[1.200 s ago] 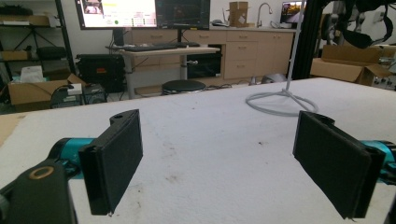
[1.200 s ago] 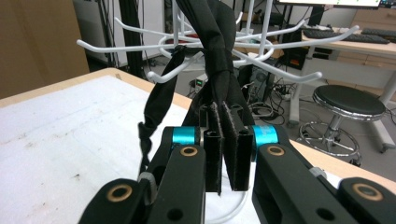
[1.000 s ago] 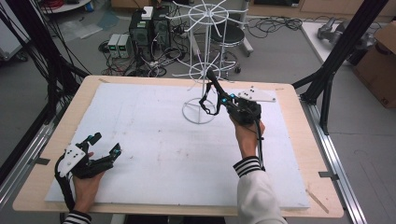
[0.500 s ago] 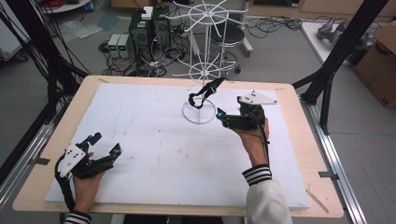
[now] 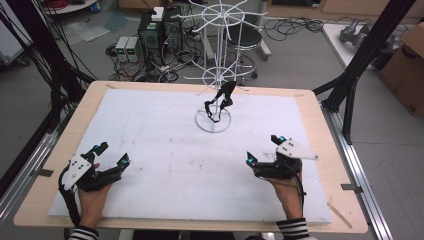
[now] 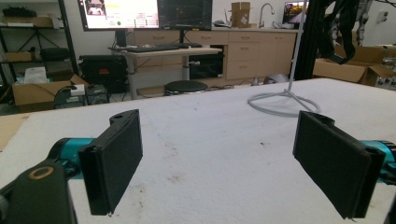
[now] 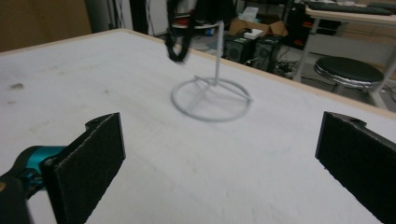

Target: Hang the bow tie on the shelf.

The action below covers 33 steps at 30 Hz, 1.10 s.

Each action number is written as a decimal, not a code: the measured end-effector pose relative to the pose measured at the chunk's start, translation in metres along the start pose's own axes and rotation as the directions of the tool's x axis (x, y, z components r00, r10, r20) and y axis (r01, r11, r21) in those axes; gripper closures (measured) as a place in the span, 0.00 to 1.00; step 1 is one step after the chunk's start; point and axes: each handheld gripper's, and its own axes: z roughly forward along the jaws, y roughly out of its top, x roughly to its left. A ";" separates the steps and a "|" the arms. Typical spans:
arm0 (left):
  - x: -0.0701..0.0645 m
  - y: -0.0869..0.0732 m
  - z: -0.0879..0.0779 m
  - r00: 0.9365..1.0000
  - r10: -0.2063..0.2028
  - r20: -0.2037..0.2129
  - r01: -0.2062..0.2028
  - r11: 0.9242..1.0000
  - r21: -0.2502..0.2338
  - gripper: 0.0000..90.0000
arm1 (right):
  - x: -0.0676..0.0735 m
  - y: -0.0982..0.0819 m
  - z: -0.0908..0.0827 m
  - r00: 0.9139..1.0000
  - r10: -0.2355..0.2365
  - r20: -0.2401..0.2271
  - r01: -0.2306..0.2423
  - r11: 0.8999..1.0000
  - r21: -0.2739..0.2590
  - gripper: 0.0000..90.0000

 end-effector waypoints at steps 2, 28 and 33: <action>0.000 0.000 0.000 1.000 0.002 -0.001 -0.002 1.000 0.000 0.18 | -0.001 -0.018 -0.006 0.999 0.012 0.049 -0.011 1.000 -0.012 0.00; 0.000 0.000 -0.001 1.000 -0.001 -0.002 0.001 1.000 -0.010 0.18 | -0.004 -0.067 -0.028 0.968 0.101 0.230 -0.037 0.963 -0.266 0.01; 0.000 0.000 -0.001 1.000 -0.001 -0.002 0.001 1.000 -0.011 0.18 | -0.004 -0.067 -0.028 0.968 0.104 0.227 -0.043 0.965 -0.260 0.01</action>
